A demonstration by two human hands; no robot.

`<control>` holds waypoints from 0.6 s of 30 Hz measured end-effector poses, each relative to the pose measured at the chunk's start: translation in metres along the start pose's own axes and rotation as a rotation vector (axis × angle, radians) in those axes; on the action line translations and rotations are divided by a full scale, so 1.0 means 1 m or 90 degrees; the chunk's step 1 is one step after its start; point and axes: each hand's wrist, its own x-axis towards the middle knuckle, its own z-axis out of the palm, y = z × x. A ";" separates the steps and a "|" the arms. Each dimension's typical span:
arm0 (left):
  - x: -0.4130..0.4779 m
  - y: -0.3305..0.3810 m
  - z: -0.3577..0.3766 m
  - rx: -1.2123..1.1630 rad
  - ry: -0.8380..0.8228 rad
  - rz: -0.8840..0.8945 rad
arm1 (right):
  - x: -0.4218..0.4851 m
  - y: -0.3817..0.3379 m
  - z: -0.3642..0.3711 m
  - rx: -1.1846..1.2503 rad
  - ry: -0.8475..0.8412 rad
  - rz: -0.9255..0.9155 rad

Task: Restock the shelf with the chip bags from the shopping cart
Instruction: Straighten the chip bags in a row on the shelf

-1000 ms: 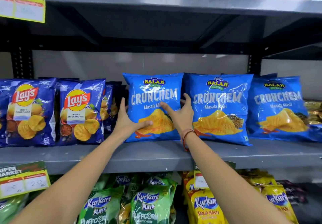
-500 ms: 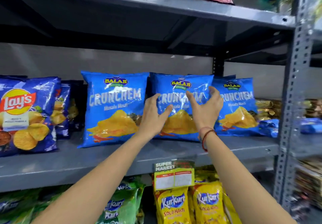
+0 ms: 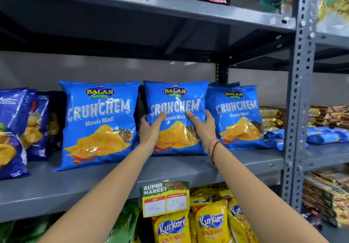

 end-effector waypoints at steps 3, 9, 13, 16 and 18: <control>-0.008 -0.003 0.007 -0.014 0.022 0.039 | 0.008 0.007 -0.008 0.026 -0.040 -0.027; -0.016 -0.006 0.014 0.067 0.060 0.073 | 0.016 0.015 -0.010 -0.011 -0.048 -0.021; -0.023 -0.008 0.013 0.124 0.070 0.110 | 0.011 0.016 -0.012 -0.033 -0.013 -0.005; -0.037 -0.003 0.010 0.184 0.067 0.158 | 0.000 0.007 -0.015 -0.110 0.037 -0.040; -0.045 -0.003 0.007 0.212 0.077 0.233 | -0.008 -0.003 -0.022 -0.129 0.077 -0.080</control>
